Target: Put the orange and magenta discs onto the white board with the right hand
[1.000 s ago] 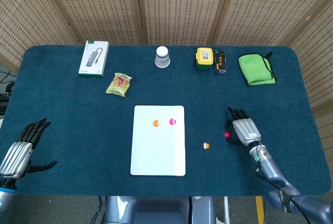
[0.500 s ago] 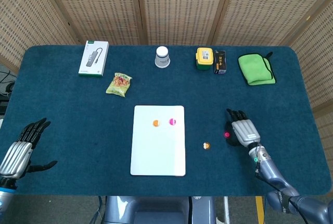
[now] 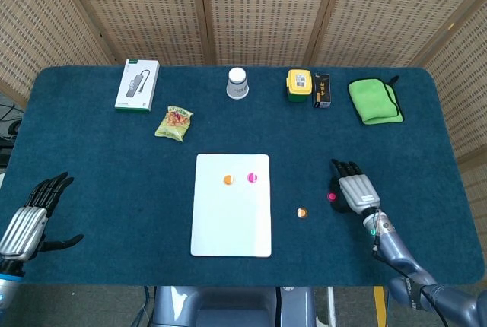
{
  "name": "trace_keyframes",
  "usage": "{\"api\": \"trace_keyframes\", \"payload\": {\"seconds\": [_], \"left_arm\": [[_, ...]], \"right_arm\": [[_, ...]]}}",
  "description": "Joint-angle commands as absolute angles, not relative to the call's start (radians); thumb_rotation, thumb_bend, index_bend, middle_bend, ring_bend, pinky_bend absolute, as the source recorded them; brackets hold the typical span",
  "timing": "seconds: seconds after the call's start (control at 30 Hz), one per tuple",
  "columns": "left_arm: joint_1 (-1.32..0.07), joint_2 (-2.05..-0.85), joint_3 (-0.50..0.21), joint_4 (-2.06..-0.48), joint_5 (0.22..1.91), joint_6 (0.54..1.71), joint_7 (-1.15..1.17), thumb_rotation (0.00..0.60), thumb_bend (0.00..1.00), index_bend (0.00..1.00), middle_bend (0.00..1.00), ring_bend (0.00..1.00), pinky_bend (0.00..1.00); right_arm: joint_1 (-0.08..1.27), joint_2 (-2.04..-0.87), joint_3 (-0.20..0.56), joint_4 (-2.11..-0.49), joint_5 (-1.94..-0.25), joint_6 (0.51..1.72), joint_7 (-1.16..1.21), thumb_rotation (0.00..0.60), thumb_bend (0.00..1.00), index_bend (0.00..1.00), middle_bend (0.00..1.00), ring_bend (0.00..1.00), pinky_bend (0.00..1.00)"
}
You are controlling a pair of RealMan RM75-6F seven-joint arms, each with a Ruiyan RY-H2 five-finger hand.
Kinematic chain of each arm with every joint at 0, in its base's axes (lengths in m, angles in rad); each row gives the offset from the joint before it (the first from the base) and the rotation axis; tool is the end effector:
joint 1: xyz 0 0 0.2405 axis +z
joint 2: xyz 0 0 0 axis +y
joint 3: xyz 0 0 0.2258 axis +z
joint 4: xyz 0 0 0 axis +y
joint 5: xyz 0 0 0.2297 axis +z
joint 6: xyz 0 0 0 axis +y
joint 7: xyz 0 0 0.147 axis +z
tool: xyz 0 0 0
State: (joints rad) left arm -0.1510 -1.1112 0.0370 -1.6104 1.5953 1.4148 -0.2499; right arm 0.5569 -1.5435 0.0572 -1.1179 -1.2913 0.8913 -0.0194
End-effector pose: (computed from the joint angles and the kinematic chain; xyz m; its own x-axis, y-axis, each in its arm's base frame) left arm -0.2805 0.1800 0.1040 0.1920 0.1645 0.9675 0.9772 -0.1233 -0.1729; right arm -0.2752 -0.3192 -0.0177 0.4876 -0.3613 0.7948 -0.8730 -0.2037 0.4431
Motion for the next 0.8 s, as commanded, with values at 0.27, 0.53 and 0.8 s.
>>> {"api": "trace_keyframes", "payload": {"seconds": [0.27, 0.53, 0.8], "left_arm": [[-0.151, -1.112, 0.037, -1.611, 1.595, 1.415, -0.248, 0.600, 0.00, 0.00, 0.00, 0.00, 0.00], [-0.153, -1.112, 0.037, -1.613, 1.596, 1.411, -0.244, 0.600, 0.00, 0.00, 0.00, 0.00, 0.00], [-0.154, -1.110, 0.037, -1.615, 1.593, 1.409, -0.247, 0.600, 0.00, 0.00, 0.00, 0.00, 0.00]], "right_arm": [[0.556, -1.533, 0.067, -1.139, -1.311, 0.903, 0.001, 0.600, 0.36, 0.61, 0.00, 0.00, 0.01], [0.635, -1.476, 0.139, -1.290, -1.313, 0.870, -0.029, 0.600, 0.36, 0.61, 0.00, 0.00, 0.01], [0.766, -1.523, 0.214, -1.376, -1.213, 0.779, -0.215, 0.600, 0.36, 0.61, 0.00, 0.00, 0.01]]}}
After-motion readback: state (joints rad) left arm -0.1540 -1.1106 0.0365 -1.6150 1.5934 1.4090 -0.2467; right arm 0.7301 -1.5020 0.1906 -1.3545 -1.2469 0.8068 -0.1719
